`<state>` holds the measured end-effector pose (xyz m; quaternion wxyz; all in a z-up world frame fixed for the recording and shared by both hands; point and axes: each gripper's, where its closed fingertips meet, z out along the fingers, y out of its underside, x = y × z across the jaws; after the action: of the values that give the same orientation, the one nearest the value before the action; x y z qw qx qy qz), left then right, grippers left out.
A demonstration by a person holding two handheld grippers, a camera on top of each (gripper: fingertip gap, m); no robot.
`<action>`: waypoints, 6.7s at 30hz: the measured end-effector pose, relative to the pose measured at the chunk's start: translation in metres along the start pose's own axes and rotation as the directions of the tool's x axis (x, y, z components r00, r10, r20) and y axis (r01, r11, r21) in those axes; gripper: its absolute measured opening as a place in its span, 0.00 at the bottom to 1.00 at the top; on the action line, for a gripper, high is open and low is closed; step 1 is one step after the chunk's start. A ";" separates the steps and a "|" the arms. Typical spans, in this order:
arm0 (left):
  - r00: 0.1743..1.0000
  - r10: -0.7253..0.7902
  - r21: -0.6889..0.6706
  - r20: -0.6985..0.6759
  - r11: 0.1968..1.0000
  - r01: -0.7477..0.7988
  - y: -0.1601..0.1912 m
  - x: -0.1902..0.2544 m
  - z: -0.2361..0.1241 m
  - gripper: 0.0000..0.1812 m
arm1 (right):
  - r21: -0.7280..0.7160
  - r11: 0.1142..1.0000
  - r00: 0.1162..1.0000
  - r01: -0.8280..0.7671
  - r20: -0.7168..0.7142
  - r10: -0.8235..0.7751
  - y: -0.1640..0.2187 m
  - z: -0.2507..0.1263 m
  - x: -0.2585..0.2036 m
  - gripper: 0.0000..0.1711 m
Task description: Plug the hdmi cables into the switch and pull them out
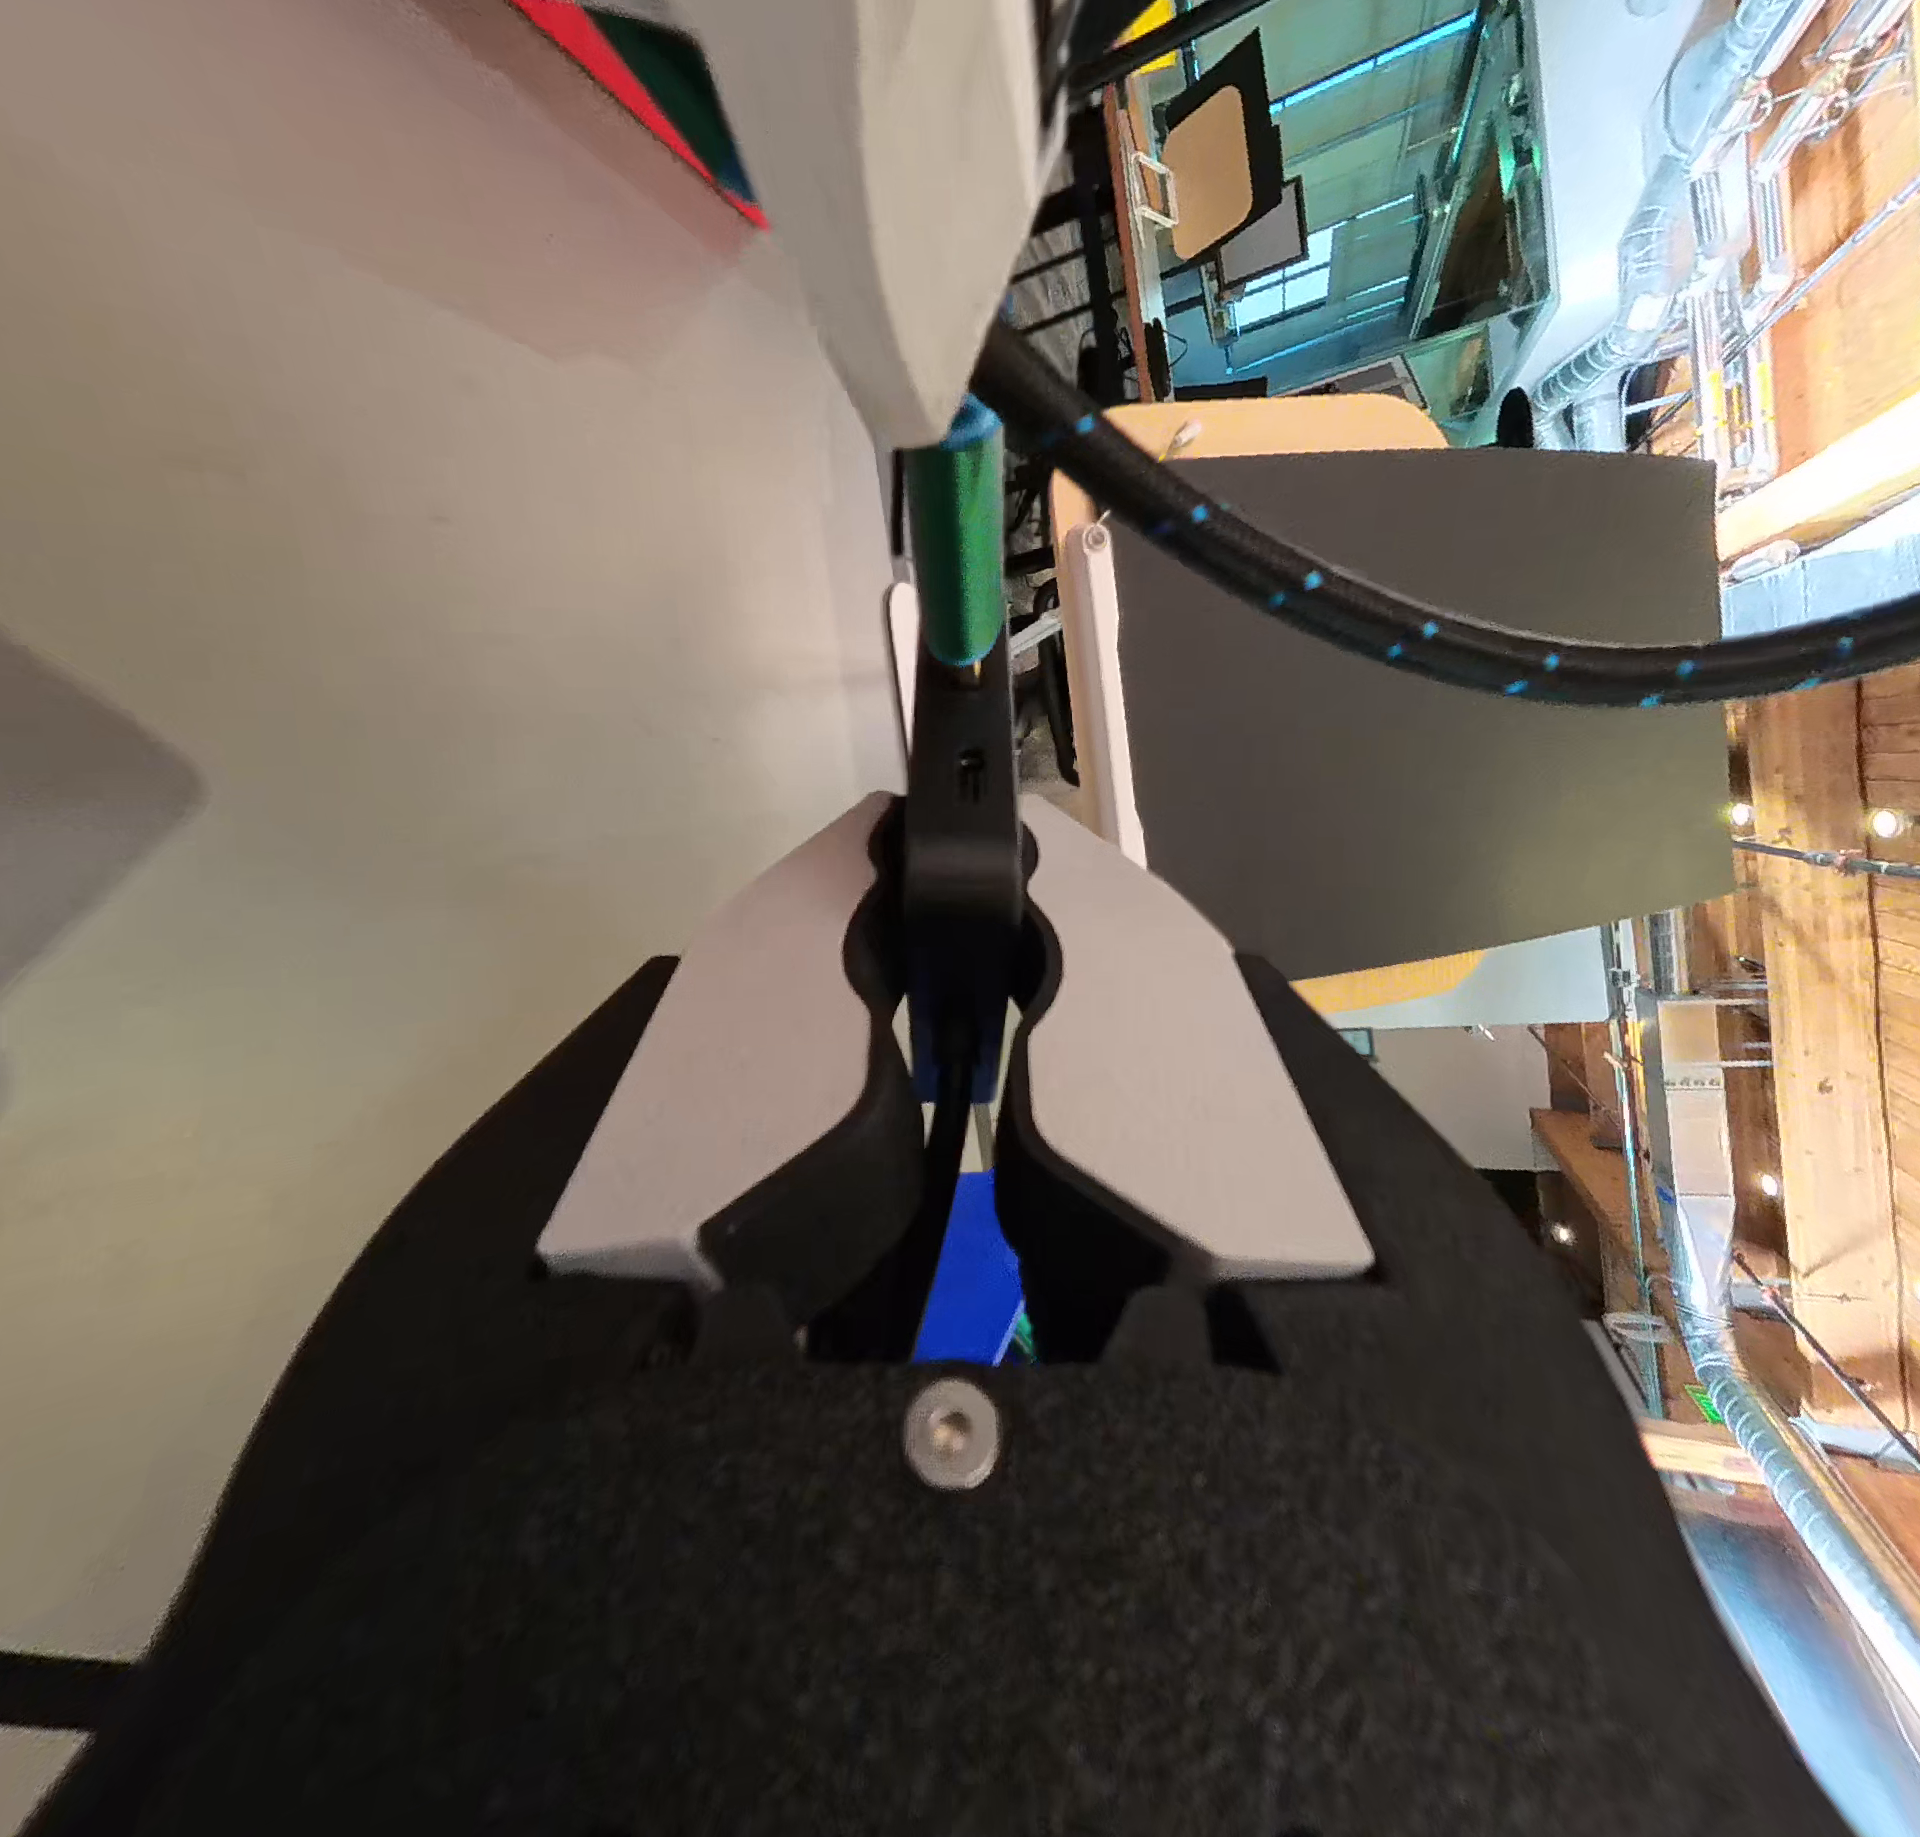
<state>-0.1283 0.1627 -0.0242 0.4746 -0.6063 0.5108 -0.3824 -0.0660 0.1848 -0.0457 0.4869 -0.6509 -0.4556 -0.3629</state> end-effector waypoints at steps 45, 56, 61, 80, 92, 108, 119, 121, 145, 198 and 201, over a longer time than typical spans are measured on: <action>0.982 -0.189 0.003 0.029 0.982 0.189 0.112 -0.004 -0.075 0.21 | -0.091 0.981 0.983 -0.170 0.053 0.175 0.042 0.005 0.034 0.08; 0.963 -0.259 -0.059 -0.079 0.965 0.254 0.119 0.014 -0.069 0.18 | -0.490 0.525 0.586 -0.696 0.035 0.810 0.277 -0.009 0.233 0.09; 0.965 -0.245 -0.081 -0.088 0.968 0.239 0.121 0.020 -0.066 0.18 | -0.763 0.491 0.135 -0.419 0.483 0.865 0.282 0.000 0.136 0.09; 0.962 -0.254 -0.112 -0.103 0.964 0.243 0.126 0.021 -0.065 0.17 | -0.705 0.519 0.282 0.483 0.687 0.670 0.360 -0.002 0.008 0.24; 0.976 -0.216 -0.046 -0.017 0.976 0.215 0.116 -0.001 -0.079 0.18 | -0.716 0.693 0.603 -0.079 0.520 0.605 0.302 -0.040 0.084 0.35; 0.982 -0.184 -0.063 -0.038 0.981 0.181 0.116 0.008 -0.067 0.17 | -0.453 0.880 0.867 0.141 0.485 0.110 0.306 -0.043 0.016 0.00; 0.976 -0.213 -0.060 -0.036 0.976 0.211 0.121 0.003 -0.077 0.16 | -0.395 0.909 0.751 0.132 0.638 0.168 0.297 -0.053 0.017 0.20; 0.971 -0.235 -0.052 -0.045 0.971 0.232 0.120 0.002 -0.078 0.16 | -0.402 0.896 0.774 0.187 0.623 0.117 0.307 -0.055 0.004 0.27; 0.964 -0.245 -0.061 -0.105 0.969 0.239 0.117 0.017 -0.071 0.15 | -0.788 0.576 -0.078 0.217 0.575 0.815 0.310 -0.013 -0.033 0.03; 0.682 -0.115 -0.049 0.722 0.975 0.216 0.173 -0.164 -0.241 0.22 | -0.041 0.395 0.386 -0.918 -0.328 0.862 0.232 -0.166 -0.042 0.37; 0.684 -0.118 -0.051 0.720 0.974 0.222 0.175 -0.164 -0.241 0.22 | -0.039 0.390 0.380 -0.920 -0.330 0.864 0.234 -0.167 -0.042 0.37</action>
<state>-0.4320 0.2742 -0.1277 0.5554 -0.7821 0.2534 -0.1252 0.1372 -0.0122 -0.1108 0.5856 -0.7889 0.0796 -0.1686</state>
